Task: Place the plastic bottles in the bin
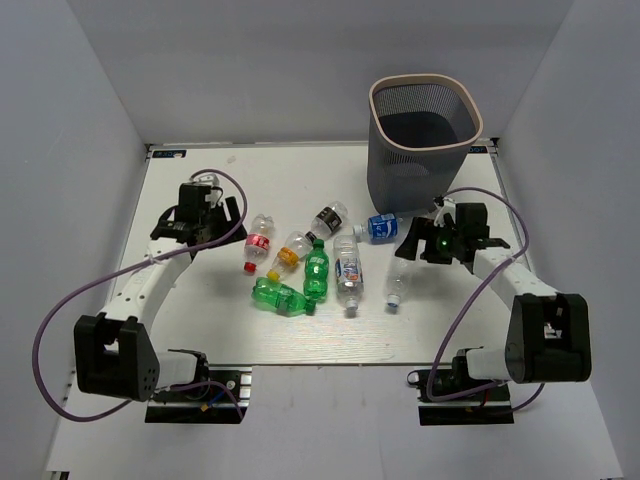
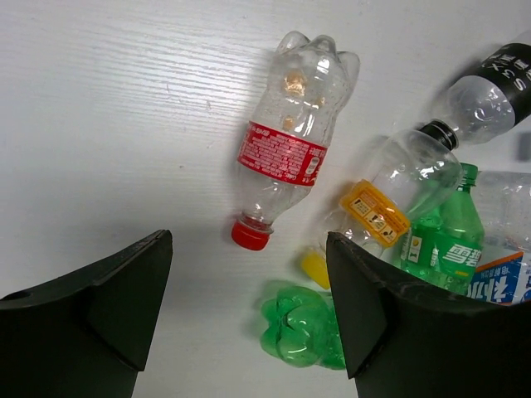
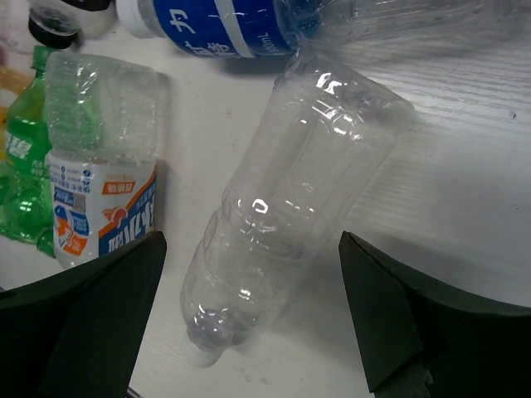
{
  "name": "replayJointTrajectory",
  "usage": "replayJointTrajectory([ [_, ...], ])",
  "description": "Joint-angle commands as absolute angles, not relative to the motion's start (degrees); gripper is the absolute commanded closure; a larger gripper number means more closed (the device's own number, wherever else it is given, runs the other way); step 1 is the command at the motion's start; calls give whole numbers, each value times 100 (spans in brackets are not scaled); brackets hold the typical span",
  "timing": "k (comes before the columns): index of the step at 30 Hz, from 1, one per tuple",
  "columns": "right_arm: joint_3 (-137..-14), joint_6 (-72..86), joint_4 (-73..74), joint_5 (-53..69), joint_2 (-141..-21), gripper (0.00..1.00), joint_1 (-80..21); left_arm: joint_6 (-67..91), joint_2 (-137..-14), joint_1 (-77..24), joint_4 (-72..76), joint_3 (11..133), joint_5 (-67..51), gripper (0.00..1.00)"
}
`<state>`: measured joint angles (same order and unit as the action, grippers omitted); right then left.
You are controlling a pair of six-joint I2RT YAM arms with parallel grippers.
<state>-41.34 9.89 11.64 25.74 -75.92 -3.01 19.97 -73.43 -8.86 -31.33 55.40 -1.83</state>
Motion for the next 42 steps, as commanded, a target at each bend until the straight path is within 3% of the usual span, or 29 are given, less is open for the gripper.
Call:
replayJointTrajectory([
  [1, -4096, 1467, 581, 1864, -7795, 10, -457, 1969, -7075, -905, -3076, 5458, 26, 15],
  [5, -4139, 1687, 343, 1802, -8024, 10, -693, 1907, -7075, -905, -3076, 5458, -26, 15],
  [10, -4237, 1679, 413, 871, -8411, 10, -931, 1802, -7215, -905, -3076, 5458, -26, 15],
  [17, -4113, 1556, 290, 1028, -8701, 10, -1081, 1696, -7479, -905, -2497, 5458, -184, 18],
  [20, -4096, 1538, 316, 985, -8719, 28, -1072, 1504, -7751, -905, -2190, 5510, -403, 21],
  [21, -4096, 1538, 316, 976, -8727, 47, -1081, 1451, -7839, -905, -2110, 5511, -578, 22],
  [23, -4122, 1494, 369, 993, -8692, 64, -1072, 1284, -8111, -957, -1925, 5563, -799, 26],
  [25, -4157, 1477, 466, 1028, -8588, 87, -1072, 1126, -8278, -958, -1846, 5634, -1089, 26],
  [26, -4183, 1381, 483, 1063, -8509, 91, -1081, 1073, -8392, -958, -1846, 5695, -1142, 26],
  [30, -4254, 916, 703, 1519, -8114, 97, -1081, 940, -8533, -1099, -1627, 5748, -1143, 25],
  [36, -4420, -823, 1072, 4181, -6839, 100, -1142, 748, -9096, -1336, -1547, 6046, -765, 22],
  [42, -5664, -1126, 346, 4553, -6170, 100, -1160, 624, -9457, -1573, -1758, 6117, 148, 22],
])
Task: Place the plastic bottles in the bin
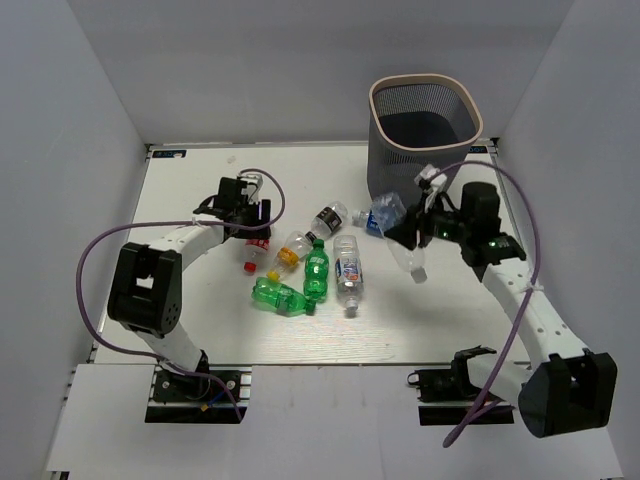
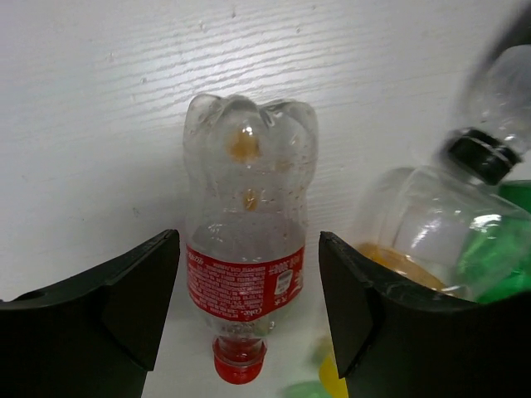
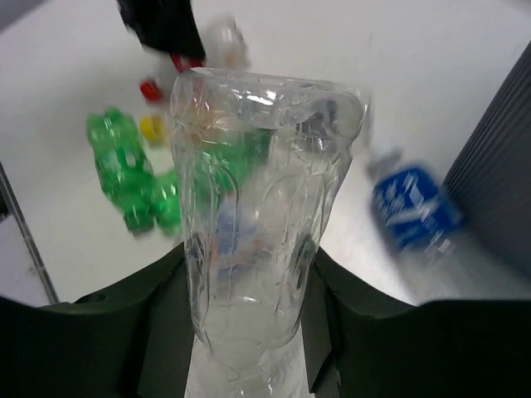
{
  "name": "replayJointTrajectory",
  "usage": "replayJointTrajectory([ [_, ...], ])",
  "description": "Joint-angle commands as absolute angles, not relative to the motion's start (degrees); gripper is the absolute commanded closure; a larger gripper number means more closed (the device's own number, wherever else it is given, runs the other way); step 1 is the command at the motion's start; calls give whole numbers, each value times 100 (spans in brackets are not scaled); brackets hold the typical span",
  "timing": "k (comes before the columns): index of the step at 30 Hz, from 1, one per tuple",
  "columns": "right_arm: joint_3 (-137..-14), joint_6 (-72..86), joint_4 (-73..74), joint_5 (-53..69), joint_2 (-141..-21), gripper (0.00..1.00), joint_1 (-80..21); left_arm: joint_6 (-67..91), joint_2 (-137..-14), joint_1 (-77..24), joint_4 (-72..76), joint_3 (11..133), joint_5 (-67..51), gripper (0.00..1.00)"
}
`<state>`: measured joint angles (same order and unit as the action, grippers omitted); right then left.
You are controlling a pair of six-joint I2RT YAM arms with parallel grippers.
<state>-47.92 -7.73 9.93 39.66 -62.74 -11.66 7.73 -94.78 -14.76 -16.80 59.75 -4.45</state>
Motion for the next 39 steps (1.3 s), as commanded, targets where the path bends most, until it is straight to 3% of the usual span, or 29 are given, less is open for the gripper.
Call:
replayJointTrajectory([
  [1, -5826, -794, 204, 4501, -6248, 100, -1169, 624, -9509, -1573, -1810, 6117, 280, 22],
  [9, -8014, 913, -2001, 2823, -7530, 100, -1178, 738, -9721, -1626, -1749, 6064, 431, 21],
  [13, -9495, 932, -2346, 1260, -8880, 100, -1152, 791, -9721, -1626, -1688, 5889, 431, 21],
  [17, -10551, 581, -2321, 739, -9798, 98, -1151, 791, -9668, -1626, -1687, 5889, 369, 21],
  [18, -10695, 528, -2059, 721, -10183, 94, -1125, 791, -9668, -1626, -1687, 5889, 317, 21],
  [21, -11249, 300, -1593, 501, -10738, 65, -1099, 791, -9668, -1679, -1687, 5889, 316, 21],
  [24, -11207, 229, -1345, 439, -10802, 13, -1028, 791, -9616, -1679, -1687, 5889, 316, 21],
  [34, -10231, 395, -1441, 1265, -9704, 10, -800, 844, -9667, -1679, -1687, 5713, 369, 21],
  [37, -9634, 309, -1415, 2001, -9133, 10, -703, 896, -9729, -1679, -1687, 5713, 264, 35],
  [38, -9354, 264, -1476, 2169, -8862, 10, -677, 896, -9790, -1679, -1687, 5713, 151, 55],
  [39, -9082, 194, -1485, 2571, -8607, 10, -642, 896, -9791, -1679, -1687, 5800, 149, 67],
])
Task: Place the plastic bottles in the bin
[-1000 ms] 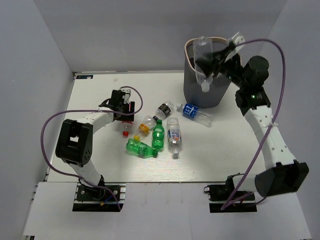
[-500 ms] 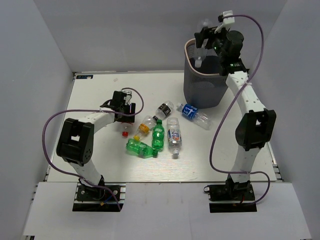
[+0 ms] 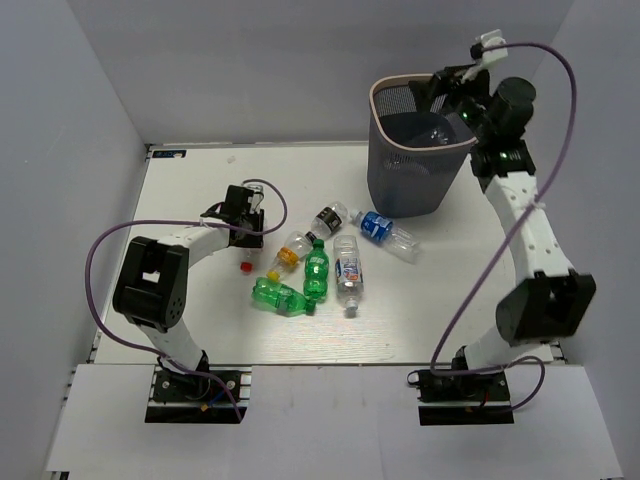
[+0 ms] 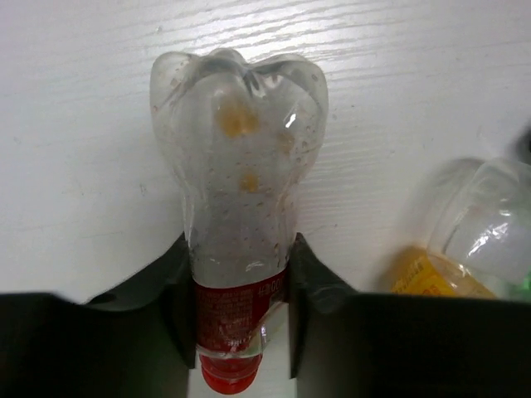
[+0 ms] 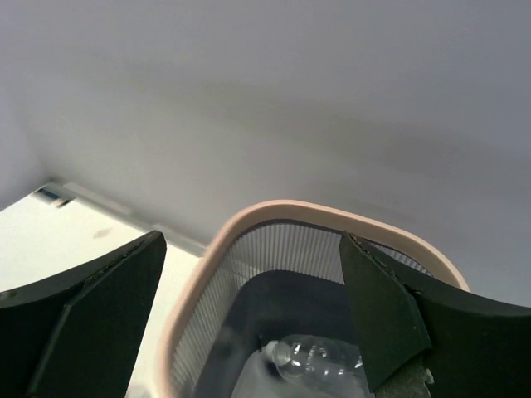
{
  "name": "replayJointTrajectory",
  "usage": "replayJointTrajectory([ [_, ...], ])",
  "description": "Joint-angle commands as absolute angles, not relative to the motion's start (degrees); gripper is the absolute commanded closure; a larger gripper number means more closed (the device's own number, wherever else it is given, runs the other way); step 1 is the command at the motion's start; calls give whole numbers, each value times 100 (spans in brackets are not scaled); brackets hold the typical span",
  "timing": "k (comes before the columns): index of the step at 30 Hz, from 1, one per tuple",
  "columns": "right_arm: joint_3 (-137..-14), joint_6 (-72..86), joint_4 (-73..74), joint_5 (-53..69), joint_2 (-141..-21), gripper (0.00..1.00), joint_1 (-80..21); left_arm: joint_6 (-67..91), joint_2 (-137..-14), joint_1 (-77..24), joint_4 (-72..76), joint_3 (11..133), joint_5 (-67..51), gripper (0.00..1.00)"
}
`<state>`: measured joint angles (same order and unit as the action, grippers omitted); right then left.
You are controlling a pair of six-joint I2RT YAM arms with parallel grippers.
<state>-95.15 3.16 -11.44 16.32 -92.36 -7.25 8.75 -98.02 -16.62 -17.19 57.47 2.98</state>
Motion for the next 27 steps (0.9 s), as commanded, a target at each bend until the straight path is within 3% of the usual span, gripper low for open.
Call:
replayJointTrajectory([
  [1, -8949, -155, -1477, 3149, -8474, 10, -633, 896, -9695, -1679, -1687, 5862, 80, 76],
  [3, -8527, -447, -1179, 4255, -7974, 11, -606, 896, -9537, -1679, -1687, 6098, -26, 85],
  [8, -8113, -1755, 700, 5729, -7331, 10, -615, 949, -8659, -1731, -1495, 6888, -728, 85],
  [9, -8078, -2297, 1730, 6113, -7269, 10, -598, 1010, -8657, -1784, -1442, 7047, -886, 85],
  [11, -7858, -3437, 2440, 6293, -7225, 10, -668, 1160, -8657, -1854, -1389, 7677, -1326, 85],
  [12, -7666, -3550, 2991, 6276, -7216, 16, -659, 1291, -8857, -1854, -1389, 7908, -1475, 85],
  [13, -7525, -3629, 3084, 5945, -7164, 35, -659, 1353, -8964, -1907, -1389, 8145, -1729, 85],
  [15, -6998, -3805, 3085, 5688, -7102, 59, -642, 1485, -9201, -1978, -1310, 8796, -1950, 85],
  [16, -6848, -3849, 3041, 5304, -6962, 80, -642, 1642, -9428, -2056, -1240, 8998, -2143, 85],
  [17, -6403, -3815, 2850, 5152, -6900, 84, -633, 1722, -9544, -2144, -1152, 9383, -2214, 85],
  [19, -6110, -3779, 2594, 4792, -6751, 80, -633, 1985, -9825, -2223, -897, 9833, -2424, 85],
  [21, -5626, -3683, 2295, 4205, -6654, 60, -659, 2274, -10360, -2381, -722, 10919, -2600, 85],
  [23, -5327, -3648, 2066, 3966, -6653, 46, -659, 2530, -10747, -2460, -546, 11406, -2697, 85],
  [27, -4643, -3463, 1495, 3289, -6592, 37, -659, 3452, -11591, -2670, 560, 12101, -2892, 85],
])
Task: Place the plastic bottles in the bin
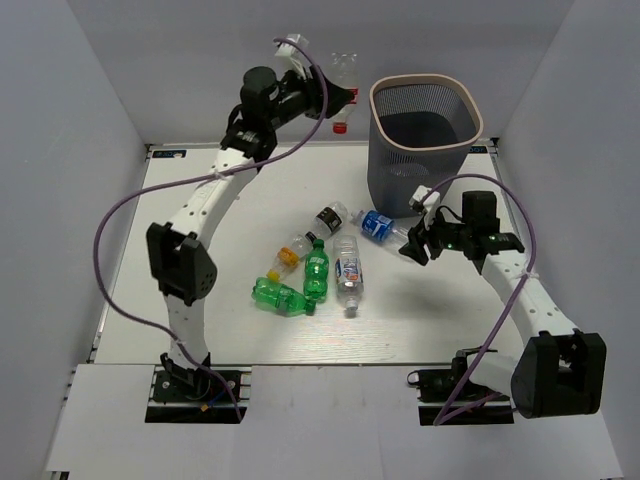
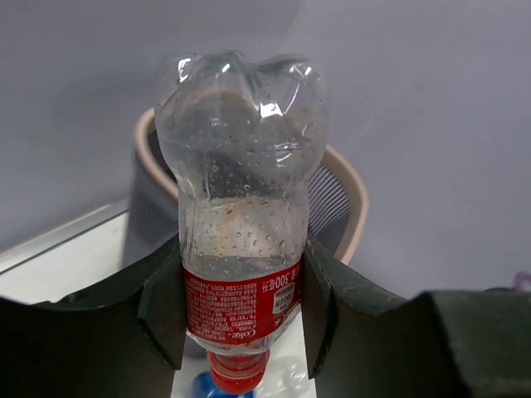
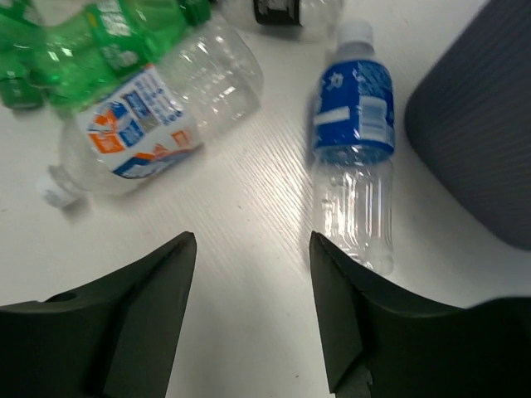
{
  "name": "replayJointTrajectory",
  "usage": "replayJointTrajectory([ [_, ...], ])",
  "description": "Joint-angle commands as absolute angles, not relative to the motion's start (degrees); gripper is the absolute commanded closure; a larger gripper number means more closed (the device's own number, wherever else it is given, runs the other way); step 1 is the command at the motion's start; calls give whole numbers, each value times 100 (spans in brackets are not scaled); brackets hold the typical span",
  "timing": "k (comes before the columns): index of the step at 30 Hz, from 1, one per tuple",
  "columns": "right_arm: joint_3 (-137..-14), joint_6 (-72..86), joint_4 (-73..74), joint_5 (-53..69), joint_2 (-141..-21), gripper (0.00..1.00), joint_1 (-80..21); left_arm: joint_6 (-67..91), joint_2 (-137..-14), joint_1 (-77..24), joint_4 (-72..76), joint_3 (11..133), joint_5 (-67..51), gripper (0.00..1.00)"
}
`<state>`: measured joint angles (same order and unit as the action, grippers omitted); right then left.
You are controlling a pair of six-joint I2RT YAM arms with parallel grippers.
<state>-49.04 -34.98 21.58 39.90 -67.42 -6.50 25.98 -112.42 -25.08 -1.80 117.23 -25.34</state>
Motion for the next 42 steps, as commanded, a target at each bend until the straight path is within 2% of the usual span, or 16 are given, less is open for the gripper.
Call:
replayJointTrajectory([
  [1, -4571, -3428, 1364, 3226, -6592, 37, -659, 3602, -11950, -2724, 824, 12477, -2892, 84],
  [4, -4334, -3314, 1231, 3103, -6636, 37, -650, 4121, -12488, -2935, 1185, 13207, -2813, 83],
  [8, -4053, -3217, 1116, 3085, -6653, 37, -650, 4701, -13017, -3111, 1994, 13552, -2497, 78],
  [14, -3771, -3147, 958, 3059, -6618, 37, -642, 5273, -13280, -3366, 2373, 13605, -2285, 71],
  [18, -3665, -3112, 905, 3050, -6645, 37, -642, 5686, -13140, -3366, 3091, 12948, -2338, 71],
  [21, -3595, -3085, 888, 3050, -6618, 37, -642, 5687, -13035, -3419, 3094, 13025, -2198, 73],
  [25, -3533, -2997, 826, 3059, -6627, 37, -642, 5757, -13332, -3480, 2866, 13552, -1961, 65],
  [28, -3525, -2936, 774, 3050, -6653, 37, -659, 5757, -13403, -3542, 2804, 13501, -1653, 61],
  [31, -3507, -2909, 773, 3032, -6636, 37, -659, 5617, -13543, -3665, 2752, 13500, -1162, 52],
  [32, -3498, -2900, 747, 3032, -6610, 37, -642, 5616, -13605, -3743, 2612, 13604, -1082, 46],
  [35, -3428, -2848, 712, 3041, -6566, 37, -659, 5555, -13921, -3867, 2382, 14018, -959, 44],
  [38, -3340, -2778, 668, 3041, -6531, 37, -642, 5502, -13975, -3937, 2233, 14019, -766, 37],
  [41, -3322, -2716, 589, 3006, -6548, 35, -642, 5309, -13975, -4051, 1971, 14019, -555, 27],
  [42, -3314, -2698, 537, 3015, -6548, 33, -633, 5248, -13975, -4052, 1969, 14019, -502, 16],
])
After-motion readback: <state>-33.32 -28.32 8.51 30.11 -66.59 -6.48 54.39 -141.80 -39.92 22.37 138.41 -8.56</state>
